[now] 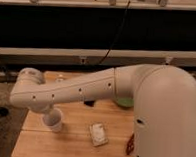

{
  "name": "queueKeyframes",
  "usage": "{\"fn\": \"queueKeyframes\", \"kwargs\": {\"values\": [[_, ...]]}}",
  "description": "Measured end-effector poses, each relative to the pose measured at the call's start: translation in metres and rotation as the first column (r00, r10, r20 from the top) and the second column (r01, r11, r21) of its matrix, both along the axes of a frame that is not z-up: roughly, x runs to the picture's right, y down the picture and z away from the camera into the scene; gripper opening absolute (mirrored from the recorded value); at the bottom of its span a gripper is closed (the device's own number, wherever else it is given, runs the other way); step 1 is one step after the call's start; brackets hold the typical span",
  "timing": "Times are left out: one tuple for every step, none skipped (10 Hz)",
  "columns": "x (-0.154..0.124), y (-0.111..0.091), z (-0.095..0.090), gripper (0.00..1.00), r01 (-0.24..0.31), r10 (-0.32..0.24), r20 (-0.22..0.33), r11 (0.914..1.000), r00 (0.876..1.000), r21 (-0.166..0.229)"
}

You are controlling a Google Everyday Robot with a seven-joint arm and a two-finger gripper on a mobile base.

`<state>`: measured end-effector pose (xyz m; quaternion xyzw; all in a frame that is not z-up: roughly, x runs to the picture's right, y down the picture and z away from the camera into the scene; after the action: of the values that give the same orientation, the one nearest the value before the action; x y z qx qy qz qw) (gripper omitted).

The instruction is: Place the eraser in the ceramic cup

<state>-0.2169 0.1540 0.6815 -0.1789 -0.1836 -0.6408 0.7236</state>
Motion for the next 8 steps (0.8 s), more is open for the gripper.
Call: {"fn": "queueKeyframes", "kwargs": {"values": [[0.009, -0.007, 0.008, 0.34, -0.011, 0.011, -0.017, 0.9999, 1.000, -0.009], [0.019, -0.018, 0.018, 0.44, -0.026, 0.026, -0.033, 0.9995, 0.999, -0.016], [0.032, -0.034, 0.031, 0.54, -0.045, 0.044, -0.051, 0.9988, 0.998, -0.020], [0.046, -0.056, 0.044, 0.66, -0.063, 0.061, -0.075, 0.9978, 0.995, -0.022], [0.051, -0.071, 0.045, 0.75, -0.078, 0.075, -0.091, 0.9965, 0.993, -0.029], [0.058, -0.082, 0.043, 0.79, -0.091, 0.087, -0.105, 0.9953, 0.991, -0.035], [0.079, -0.095, 0.039, 0.80, -0.109, 0.103, -0.130, 0.9933, 0.986, -0.038], [0.092, -0.098, 0.039, 0.80, -0.117, 0.110, -0.141, 0.9923, 0.984, -0.042]]}}
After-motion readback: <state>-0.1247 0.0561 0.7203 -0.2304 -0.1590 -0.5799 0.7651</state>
